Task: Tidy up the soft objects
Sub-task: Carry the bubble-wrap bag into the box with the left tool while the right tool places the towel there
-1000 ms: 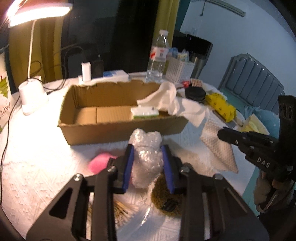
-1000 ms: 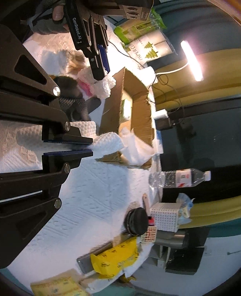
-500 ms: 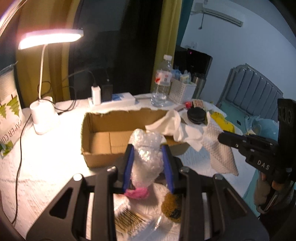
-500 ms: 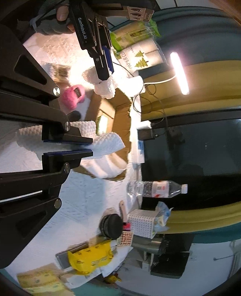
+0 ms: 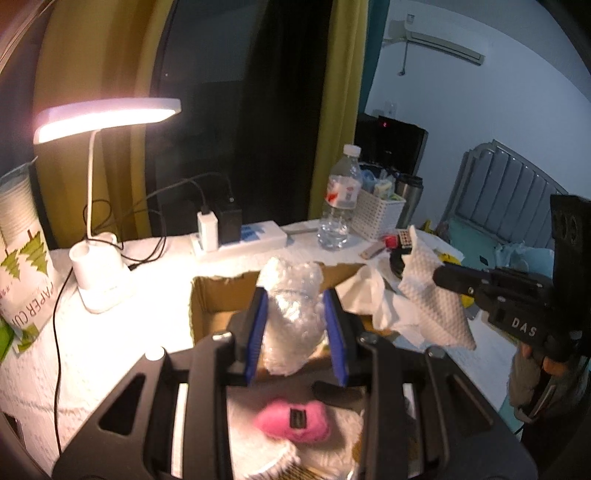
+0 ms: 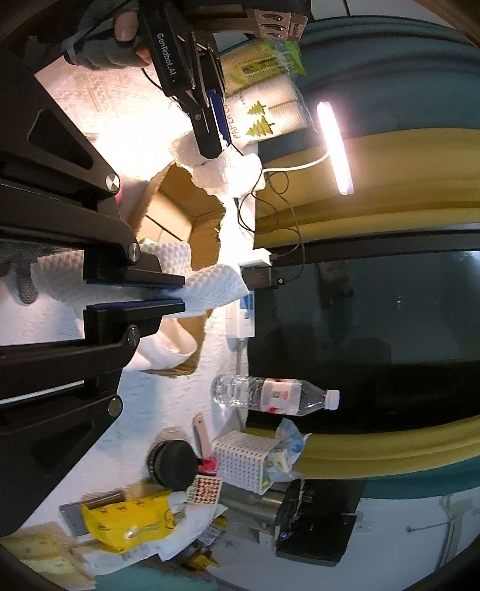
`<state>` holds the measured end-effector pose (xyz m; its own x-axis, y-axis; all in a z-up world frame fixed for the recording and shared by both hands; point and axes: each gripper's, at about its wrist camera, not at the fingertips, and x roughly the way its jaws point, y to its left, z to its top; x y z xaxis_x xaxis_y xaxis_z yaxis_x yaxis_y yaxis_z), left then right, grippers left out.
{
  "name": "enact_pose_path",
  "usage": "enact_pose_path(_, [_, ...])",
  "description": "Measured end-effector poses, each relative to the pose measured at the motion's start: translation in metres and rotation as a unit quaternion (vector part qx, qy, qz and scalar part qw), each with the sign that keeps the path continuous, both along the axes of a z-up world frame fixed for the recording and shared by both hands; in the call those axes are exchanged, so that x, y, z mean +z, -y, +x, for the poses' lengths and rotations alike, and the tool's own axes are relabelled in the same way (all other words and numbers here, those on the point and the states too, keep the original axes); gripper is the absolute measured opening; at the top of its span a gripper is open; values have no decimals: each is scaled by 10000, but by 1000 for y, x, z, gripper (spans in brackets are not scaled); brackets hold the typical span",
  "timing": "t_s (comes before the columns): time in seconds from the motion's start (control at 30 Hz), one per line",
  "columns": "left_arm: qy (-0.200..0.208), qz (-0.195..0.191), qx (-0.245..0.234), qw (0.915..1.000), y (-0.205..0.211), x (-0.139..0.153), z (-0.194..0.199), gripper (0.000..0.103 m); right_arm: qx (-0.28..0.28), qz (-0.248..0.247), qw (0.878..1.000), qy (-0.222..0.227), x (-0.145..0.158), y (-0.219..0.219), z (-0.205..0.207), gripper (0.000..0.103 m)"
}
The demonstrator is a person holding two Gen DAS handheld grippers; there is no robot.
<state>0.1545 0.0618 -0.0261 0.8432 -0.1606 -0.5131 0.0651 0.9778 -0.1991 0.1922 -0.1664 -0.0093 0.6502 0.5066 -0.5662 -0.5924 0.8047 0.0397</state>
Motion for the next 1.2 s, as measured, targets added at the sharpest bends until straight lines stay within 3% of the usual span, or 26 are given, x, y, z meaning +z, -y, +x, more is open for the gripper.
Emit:
enact_pose_path(0.4, [-210, 43, -7, 9998, 1, -21, 40, 32, 18, -9, 9999, -130, -12, -12, 44, 7])
enact_pose_path(1.2, [-1112, 59, -143, 9937, 17, -90, 96, 32, 122, -177, 9928, -1175, -103, -31, 108, 7])
